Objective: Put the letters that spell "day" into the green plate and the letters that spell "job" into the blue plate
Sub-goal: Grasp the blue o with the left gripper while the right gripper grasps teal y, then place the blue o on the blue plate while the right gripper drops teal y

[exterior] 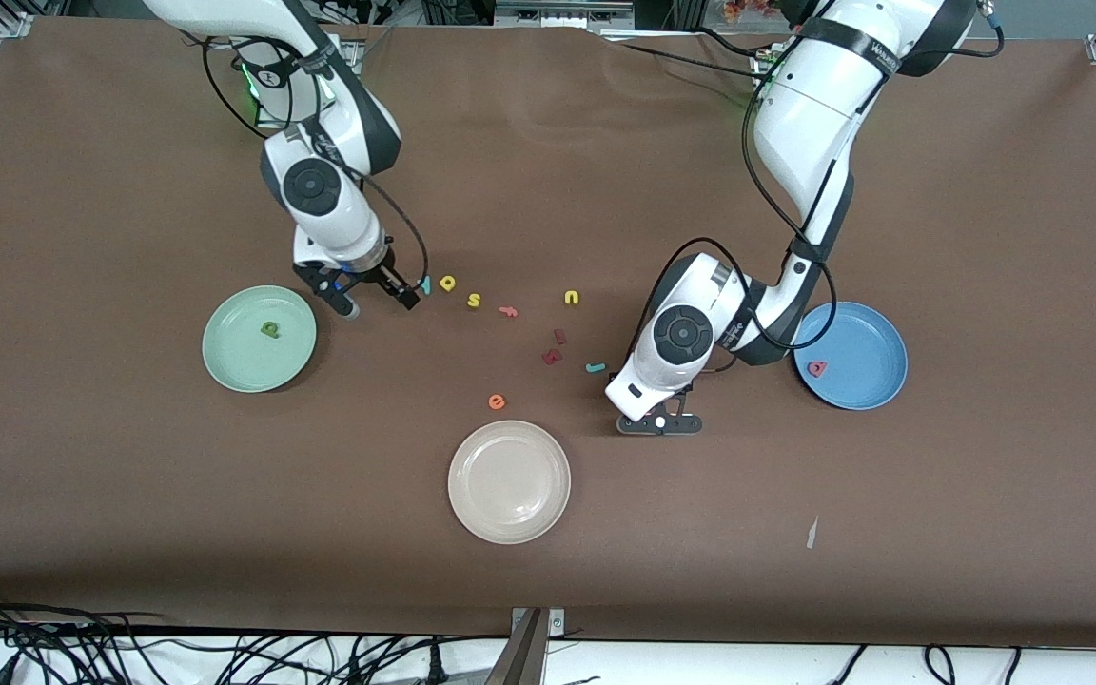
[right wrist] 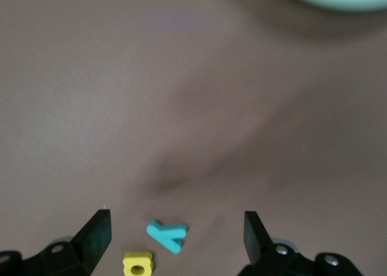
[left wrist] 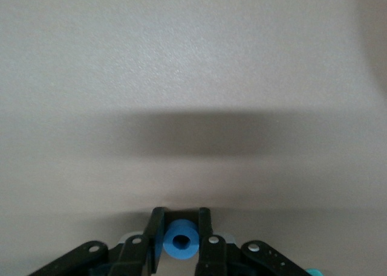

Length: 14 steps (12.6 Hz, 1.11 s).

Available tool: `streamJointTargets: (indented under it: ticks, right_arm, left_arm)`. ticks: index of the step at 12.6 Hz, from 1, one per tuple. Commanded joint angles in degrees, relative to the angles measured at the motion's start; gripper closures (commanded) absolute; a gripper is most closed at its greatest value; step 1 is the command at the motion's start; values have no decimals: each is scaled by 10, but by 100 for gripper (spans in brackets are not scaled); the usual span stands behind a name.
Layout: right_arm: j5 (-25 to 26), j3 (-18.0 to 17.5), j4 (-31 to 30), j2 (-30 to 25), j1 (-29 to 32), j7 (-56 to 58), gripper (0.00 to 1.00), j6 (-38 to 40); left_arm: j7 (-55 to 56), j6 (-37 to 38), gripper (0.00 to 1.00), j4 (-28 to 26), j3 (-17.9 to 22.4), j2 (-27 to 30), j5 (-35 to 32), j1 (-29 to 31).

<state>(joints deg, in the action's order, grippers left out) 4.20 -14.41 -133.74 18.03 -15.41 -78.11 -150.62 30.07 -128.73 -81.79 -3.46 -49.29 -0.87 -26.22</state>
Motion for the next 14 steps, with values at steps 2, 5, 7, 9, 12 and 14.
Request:
streamJointTargets:
  ticks: [2, 5, 7, 9, 12, 14]
  right_arm:
    - [-1, -6, -8, 31, -32, -102, 3, -48]
    - [3, -1, -8, 46, -32, -102, 3, -63]
    - [6, 7, -8, 45, -32, -102, 6, -63]
    - [8, 8, -6, 46, -32, -102, 13, -63]
    - [9, 8, -6, 46, -32, -102, 41, -63]
    - [9, 8, -5, 46, -32, -101, 74, -63]
  left_arm:
    - [-70, 74, 99, 11, 7, 35, 7, 37]
    - [-214, 152, 99, -6, 7, 79, 8, 105]
    - [-311, 159, 99, -48, 7, 114, 7, 154]
    - [-387, 157, 99, -97, 7, 149, 6, 194]
    - [-411, 128, 100, -165, 7, 184, -60, 225]
    - [-421, 49, 100, -240, 7, 211, -62, 245]
